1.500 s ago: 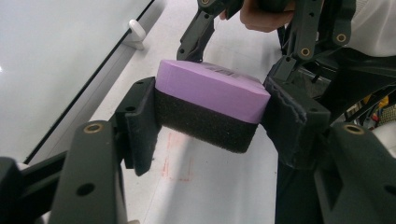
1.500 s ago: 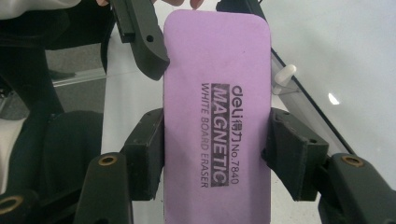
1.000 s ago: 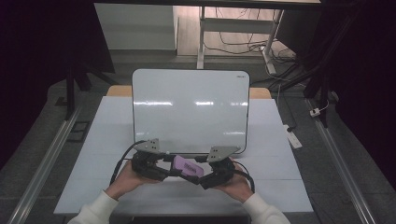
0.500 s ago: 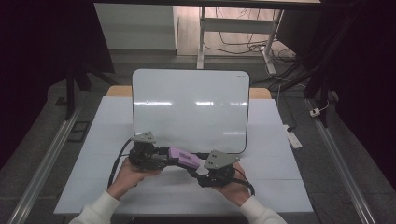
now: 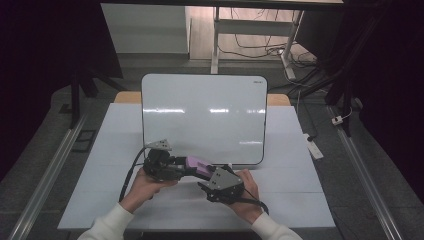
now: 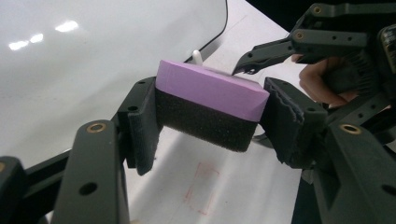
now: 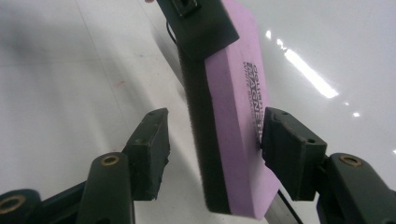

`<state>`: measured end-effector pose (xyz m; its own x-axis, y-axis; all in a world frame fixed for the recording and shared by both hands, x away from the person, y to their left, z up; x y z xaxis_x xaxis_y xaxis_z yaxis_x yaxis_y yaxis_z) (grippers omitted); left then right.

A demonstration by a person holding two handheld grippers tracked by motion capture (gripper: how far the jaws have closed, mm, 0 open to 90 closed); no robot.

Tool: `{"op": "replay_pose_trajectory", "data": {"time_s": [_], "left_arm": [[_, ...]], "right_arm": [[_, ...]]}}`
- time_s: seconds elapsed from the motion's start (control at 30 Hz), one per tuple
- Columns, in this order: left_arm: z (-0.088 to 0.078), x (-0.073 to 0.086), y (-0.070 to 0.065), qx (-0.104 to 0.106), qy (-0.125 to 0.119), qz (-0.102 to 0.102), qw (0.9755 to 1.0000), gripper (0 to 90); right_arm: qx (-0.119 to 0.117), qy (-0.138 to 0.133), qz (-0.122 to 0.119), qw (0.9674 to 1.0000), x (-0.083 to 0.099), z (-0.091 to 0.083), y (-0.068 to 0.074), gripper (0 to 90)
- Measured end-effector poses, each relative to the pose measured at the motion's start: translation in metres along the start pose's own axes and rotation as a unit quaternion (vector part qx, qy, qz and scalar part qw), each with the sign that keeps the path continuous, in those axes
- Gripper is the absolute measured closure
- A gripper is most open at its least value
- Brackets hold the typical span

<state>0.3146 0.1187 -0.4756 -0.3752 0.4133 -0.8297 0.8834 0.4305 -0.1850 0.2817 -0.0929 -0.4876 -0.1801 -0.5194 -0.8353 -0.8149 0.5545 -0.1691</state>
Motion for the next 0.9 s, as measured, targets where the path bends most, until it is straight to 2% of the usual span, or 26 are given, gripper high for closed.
{"op": "replay_pose_trajectory", "data": {"time_s": [0.13,0.2,0.33,0.37,0.47,0.53,0.6,0.63,0.7,0.8,0.9], "left_arm": [[0.002,-0.002,-0.003,0.01,-0.002,-0.007,0.9999,39.8],[0.003,-0.003,-0.005,0.007,0.001,-0.008,0.9999,39.9],[0.001,-0.003,-0.003,0.013,-0.01,-0.015,0.9998,41.0],[0.0,-0.004,-0.004,0.012,-0.017,-0.014,0.9997,40.2],[-0.008,-0.005,-0.007,-0.005,-0.034,-0.009,0.9994,26.6],[-0.017,-0.004,-0.01,-0.02,-0.043,-0.003,0.9989,21.8],[-0.028,-0.001,-0.013,-0.036,-0.047,0.007,0.9982,19.8],[-0.033,0.002,-0.015,-0.045,-0.049,0.012,0.9977,19.4],[-0.043,0.01,-0.018,-0.063,-0.043,0.021,0.9969,19.0],[-0.058,0.028,-0.02,-0.09,-0.025,0.023,0.9954,18.1],[-0.074,0.049,-0.022,-0.112,-0.014,0.017,0.9935,18.0]], "right_arm": [[0.033,0.0,-0.02,0.9993,0.001,0.003,0.002,49.8],[0.046,0.001,-0.035,0.9983,0.002,0.003,0.002,52.2],[0.076,0.003,-0.074,0.9944,0.004,0.002,0.005,61.8],[0.077,-0.001,-0.071,0.9945,0.003,0.002,0.004,62.5],[0.083,-0.002,-0.061,0.9947,0.001,-0.002,-0.003,63.3],[0.09,-0.011,-0.038,0.9952,-0.001,-0.007,-0.012,63.4],[0.104,-0.022,0.002,0.9943,-0.007,-0.015,-0.026,63.4],[0.116,-0.03,0.026,0.9924,-0.011,-0.02,-0.036,63.4],[0.144,-0.044,0.077,0.9855,-0.02,-0.032,-0.058,63.3],[0.188,-0.061,0.136,0.9707,-0.037,-0.049,-0.094,63.3],[0.218,-0.071,0.176,0.9573,-0.053,-0.058,-0.126,63.2]]}}
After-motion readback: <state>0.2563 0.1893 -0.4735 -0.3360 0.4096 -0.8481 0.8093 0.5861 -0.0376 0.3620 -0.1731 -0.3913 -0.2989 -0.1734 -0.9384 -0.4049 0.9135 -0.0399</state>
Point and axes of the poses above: each handheld gripper's, and its own axes: z roughly forward along the jaws, x roughly out of its underside, y roughly to its left, the point moved 2 cm from there along z, roughly forward along the jaws, and after that the axes turned 15 degrees about z, right-handed, at the moved point
